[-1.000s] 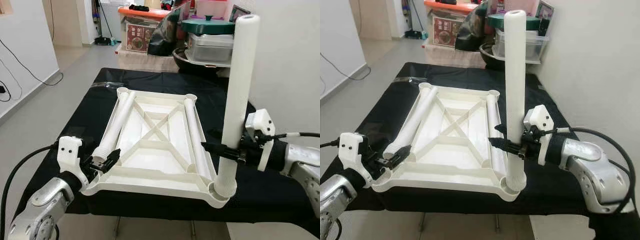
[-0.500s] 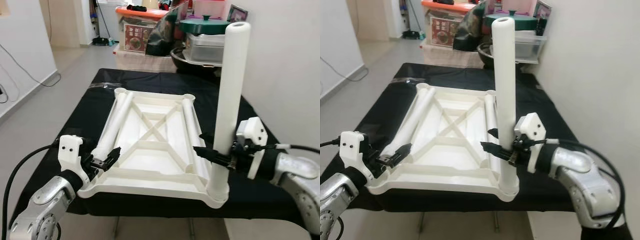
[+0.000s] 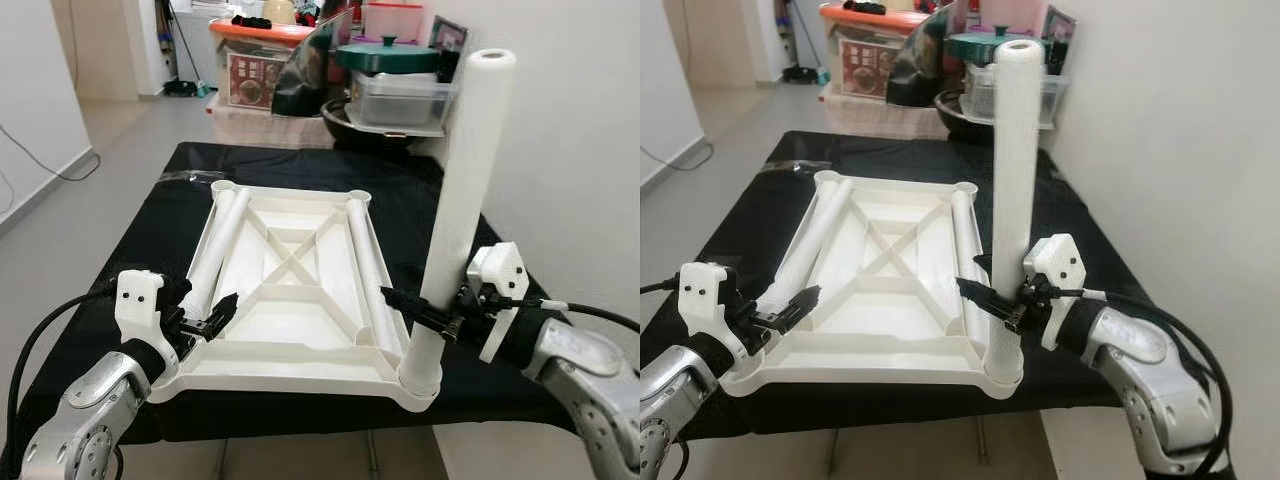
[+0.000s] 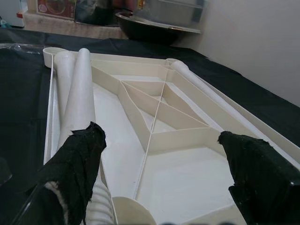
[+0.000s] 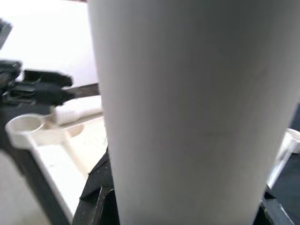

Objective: Building children table

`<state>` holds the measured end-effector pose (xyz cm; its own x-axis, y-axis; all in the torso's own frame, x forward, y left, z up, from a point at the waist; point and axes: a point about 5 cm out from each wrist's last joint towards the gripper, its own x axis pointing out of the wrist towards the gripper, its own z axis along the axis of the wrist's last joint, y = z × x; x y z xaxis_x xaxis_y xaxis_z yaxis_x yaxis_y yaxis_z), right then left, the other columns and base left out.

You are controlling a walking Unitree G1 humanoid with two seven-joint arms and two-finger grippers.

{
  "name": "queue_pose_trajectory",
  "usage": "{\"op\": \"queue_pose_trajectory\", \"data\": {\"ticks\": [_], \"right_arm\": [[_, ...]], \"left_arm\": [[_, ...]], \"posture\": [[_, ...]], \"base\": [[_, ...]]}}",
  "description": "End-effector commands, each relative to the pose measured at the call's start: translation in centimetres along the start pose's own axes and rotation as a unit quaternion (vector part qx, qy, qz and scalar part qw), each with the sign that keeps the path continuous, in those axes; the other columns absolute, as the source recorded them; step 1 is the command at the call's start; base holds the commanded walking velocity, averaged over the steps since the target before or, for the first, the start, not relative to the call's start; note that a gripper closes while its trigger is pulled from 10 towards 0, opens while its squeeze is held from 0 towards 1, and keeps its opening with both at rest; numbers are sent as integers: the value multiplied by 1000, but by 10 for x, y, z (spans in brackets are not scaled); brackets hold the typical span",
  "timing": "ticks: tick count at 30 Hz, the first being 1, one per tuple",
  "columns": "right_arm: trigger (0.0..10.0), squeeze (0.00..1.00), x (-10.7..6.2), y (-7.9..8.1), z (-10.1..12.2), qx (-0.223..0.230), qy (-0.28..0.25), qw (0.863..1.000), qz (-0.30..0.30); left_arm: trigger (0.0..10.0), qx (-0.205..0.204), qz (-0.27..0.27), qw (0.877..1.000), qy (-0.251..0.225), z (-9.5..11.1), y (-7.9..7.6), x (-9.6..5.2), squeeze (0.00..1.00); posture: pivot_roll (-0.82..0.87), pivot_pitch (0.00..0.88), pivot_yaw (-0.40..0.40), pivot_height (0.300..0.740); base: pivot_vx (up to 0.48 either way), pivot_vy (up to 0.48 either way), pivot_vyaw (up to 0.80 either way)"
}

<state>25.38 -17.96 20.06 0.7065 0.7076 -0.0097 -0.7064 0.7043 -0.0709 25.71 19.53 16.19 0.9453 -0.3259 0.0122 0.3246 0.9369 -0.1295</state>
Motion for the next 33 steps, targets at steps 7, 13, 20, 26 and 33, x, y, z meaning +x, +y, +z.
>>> {"op": "queue_pose_trajectory", "data": {"ticks": [7, 13, 20, 26, 33], "right_arm": [[0, 0, 16, -10, -46, 119, 60, 981, -143], [0, 0, 9, -30, -72, 161, 111, 915, -354], [0, 0, 7, -35, -73, 154, 110, 884, -427], [0, 0, 22, -22, -63, 137, 88, 909, -383], [0, 0, 37, -25, -56, 85, 74, 965, -239]], "left_arm": [[10000, -7, 38, 999, 7, -2, 8, 2, 0], [10000, -5, 45, 999, 0, 1, 8, 2, 0], [10000, 6, 50, 999, -9, 7, 8, 4, 0], [10000, 9, 55, 998, -8, 7, 9, 4, 0], [10000, 8, 59, 998, -4, 4, 9, 6, 0]], "posture": [[40, 0, -83, 740], [45, 0, -87, 740], [60, 0, -93, 740], [59, 0, -95, 740], [60, 0, -103, 740]], "base": [[0, 0, 0], [0, 0, 0], [0, 0, 0], [0, 0, 0], [0, 0, 0]]}}
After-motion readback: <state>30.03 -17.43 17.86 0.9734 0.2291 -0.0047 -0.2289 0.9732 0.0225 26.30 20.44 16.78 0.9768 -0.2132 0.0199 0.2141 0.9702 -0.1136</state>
